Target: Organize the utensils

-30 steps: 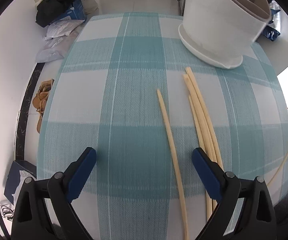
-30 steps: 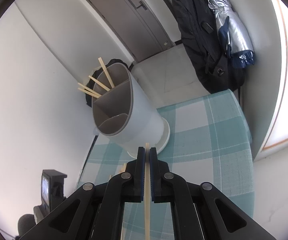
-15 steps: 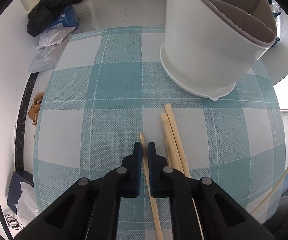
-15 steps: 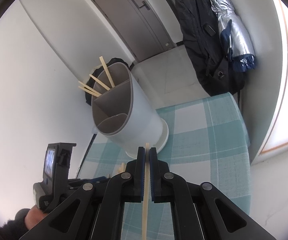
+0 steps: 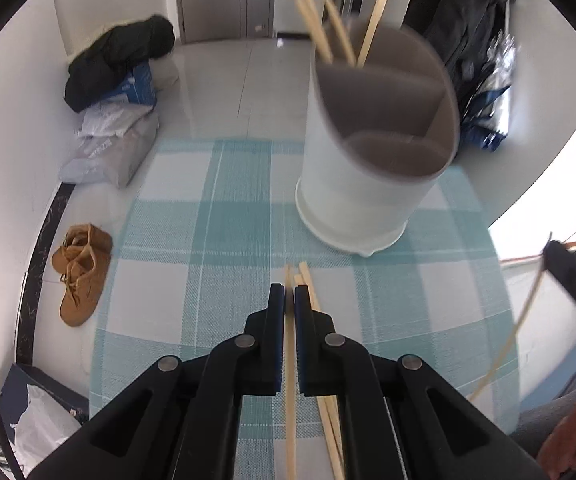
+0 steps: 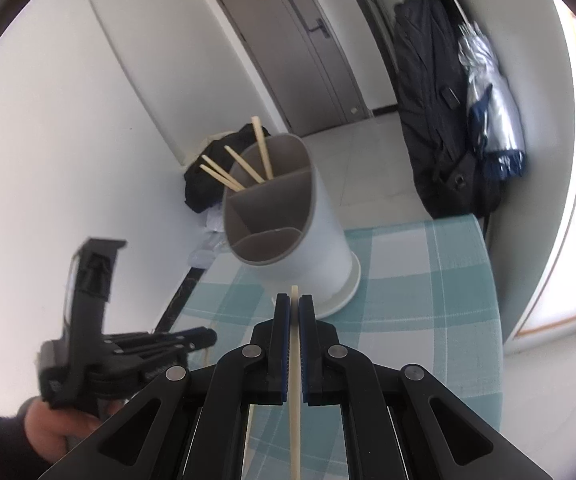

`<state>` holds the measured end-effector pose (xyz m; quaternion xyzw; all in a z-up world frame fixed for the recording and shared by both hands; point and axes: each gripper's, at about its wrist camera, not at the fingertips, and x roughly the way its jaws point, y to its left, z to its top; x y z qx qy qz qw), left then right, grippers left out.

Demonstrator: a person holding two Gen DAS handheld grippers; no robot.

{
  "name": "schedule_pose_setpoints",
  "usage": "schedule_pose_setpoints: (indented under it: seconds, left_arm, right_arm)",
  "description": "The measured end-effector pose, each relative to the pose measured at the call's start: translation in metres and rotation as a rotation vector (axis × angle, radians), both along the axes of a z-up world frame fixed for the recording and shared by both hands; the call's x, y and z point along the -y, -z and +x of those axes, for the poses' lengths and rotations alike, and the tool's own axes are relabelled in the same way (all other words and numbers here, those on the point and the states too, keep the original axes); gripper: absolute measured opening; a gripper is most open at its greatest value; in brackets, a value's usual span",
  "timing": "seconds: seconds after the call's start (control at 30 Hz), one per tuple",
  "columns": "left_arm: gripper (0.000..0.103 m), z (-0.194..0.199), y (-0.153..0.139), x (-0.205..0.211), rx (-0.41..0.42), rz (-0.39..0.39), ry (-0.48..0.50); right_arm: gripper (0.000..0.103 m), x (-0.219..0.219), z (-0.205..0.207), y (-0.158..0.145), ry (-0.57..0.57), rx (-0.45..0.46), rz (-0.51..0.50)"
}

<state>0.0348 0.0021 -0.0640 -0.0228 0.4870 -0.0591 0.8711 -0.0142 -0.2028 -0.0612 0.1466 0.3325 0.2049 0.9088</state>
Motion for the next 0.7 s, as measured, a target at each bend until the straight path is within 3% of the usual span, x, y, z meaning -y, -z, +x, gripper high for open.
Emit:
schedule_pose_setpoints:
  seconds: [0.27,0.7]
  left_arm:
    - [0.001,-0.035,-0.054,-0.014,0.245,-0.152,0.08]
    - [0.001,-0.036,-0.068,-0.016,0.239,-0.146,0.107]
  right_arm:
    - [0.003,-0.018,-0.033,-0.022,-0.003,0.146,-0.036]
    - [0.003,-0.037,-0.054,-0.037,0.01,0.247,-0.116]
